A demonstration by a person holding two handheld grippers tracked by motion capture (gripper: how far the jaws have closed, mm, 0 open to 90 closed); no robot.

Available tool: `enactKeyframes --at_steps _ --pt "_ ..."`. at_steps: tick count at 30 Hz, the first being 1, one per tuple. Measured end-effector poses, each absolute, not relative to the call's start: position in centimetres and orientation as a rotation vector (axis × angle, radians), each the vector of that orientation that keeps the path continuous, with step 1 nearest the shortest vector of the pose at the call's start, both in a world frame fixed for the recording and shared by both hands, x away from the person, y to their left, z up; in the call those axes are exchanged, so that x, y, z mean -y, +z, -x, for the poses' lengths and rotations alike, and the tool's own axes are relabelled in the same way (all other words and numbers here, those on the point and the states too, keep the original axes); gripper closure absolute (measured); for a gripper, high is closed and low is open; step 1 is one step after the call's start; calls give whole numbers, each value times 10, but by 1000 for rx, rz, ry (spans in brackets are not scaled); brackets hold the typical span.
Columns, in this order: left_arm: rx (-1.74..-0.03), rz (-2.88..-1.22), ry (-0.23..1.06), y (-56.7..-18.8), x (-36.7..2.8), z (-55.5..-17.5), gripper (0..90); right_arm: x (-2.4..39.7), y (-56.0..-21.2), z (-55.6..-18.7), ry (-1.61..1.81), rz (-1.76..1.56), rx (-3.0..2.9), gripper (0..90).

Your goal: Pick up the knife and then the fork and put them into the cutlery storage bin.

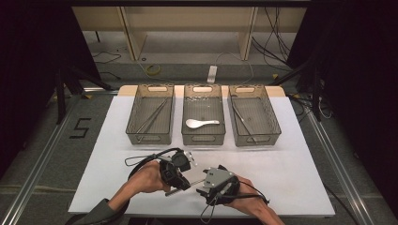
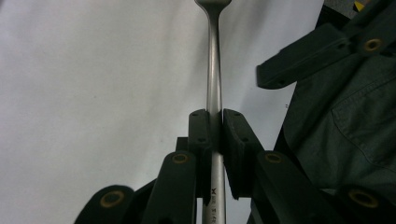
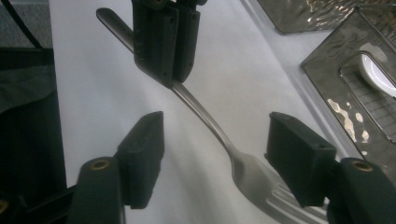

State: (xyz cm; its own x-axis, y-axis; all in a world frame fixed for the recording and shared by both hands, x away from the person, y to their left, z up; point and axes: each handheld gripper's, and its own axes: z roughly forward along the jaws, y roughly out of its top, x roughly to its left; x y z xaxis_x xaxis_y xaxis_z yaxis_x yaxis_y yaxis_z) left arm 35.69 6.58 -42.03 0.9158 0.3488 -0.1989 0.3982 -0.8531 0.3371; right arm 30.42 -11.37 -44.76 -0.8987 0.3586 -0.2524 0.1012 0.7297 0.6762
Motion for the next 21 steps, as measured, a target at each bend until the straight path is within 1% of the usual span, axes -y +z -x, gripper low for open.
enactKeyframes --at_steps 6,14,21 --pt "-546 -2698 -209 -420 -64 -355 817 107 -453 -303 919 -272 -2565 486" --pt "-517 -2705 -238 -418 -62 -351 816 103 -457 -302 893 -200 -2575 585" --pt "-502 -2712 -249 -418 -62 -352 816 99 -459 -300 843 -144 -2579 707"
